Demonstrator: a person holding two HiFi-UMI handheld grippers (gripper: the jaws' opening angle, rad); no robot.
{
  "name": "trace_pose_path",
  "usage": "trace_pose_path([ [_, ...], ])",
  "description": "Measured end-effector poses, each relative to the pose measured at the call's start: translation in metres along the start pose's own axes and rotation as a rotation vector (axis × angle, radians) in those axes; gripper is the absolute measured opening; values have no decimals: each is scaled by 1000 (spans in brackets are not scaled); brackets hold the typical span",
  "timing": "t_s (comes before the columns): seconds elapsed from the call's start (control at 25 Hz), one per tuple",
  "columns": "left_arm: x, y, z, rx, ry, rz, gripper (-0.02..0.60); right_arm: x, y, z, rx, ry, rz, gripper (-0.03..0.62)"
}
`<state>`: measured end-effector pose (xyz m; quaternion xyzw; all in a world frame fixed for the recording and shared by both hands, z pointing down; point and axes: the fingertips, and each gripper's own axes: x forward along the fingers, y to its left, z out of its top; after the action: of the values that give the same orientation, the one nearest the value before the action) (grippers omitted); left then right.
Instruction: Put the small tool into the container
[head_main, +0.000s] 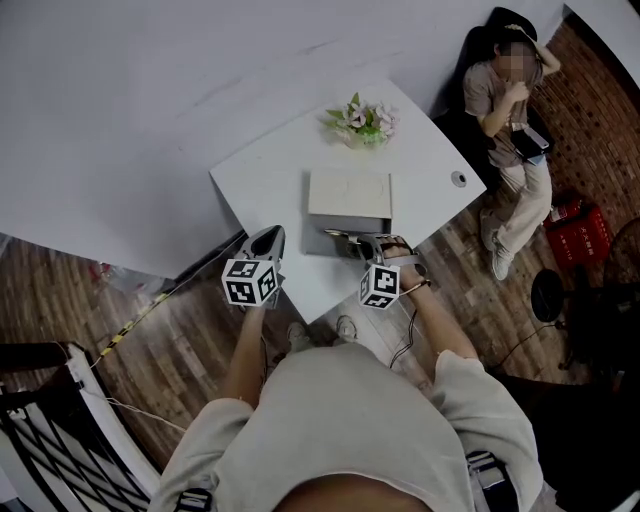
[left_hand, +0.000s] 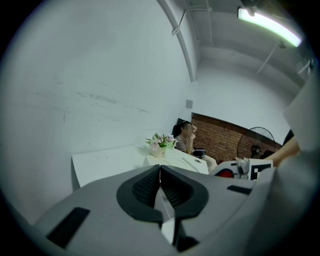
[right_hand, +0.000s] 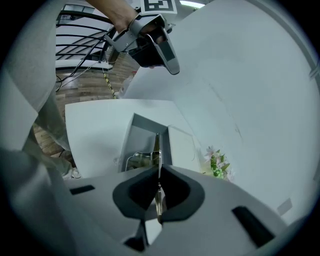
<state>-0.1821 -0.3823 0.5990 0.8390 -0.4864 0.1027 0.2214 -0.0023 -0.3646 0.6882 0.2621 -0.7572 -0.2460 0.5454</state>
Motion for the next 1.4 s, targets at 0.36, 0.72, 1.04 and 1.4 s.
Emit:
trace_pose_path([
  [0.36, -1, 4, 3, 3, -2, 11, 11, 15, 7, 2, -4, 2, 34, 3],
  [0.72, 2, 10, 1, -5, 1, 24, 11, 32, 12, -8, -10, 24, 58, 3],
  [1.04, 1, 14, 3, -10, -2, 38, 10, 46, 16, -13, 8, 50, 77, 3],
  [1.4, 0, 19, 6, -21, -5, 45, 11, 59, 14, -16, 5, 76, 71, 3],
])
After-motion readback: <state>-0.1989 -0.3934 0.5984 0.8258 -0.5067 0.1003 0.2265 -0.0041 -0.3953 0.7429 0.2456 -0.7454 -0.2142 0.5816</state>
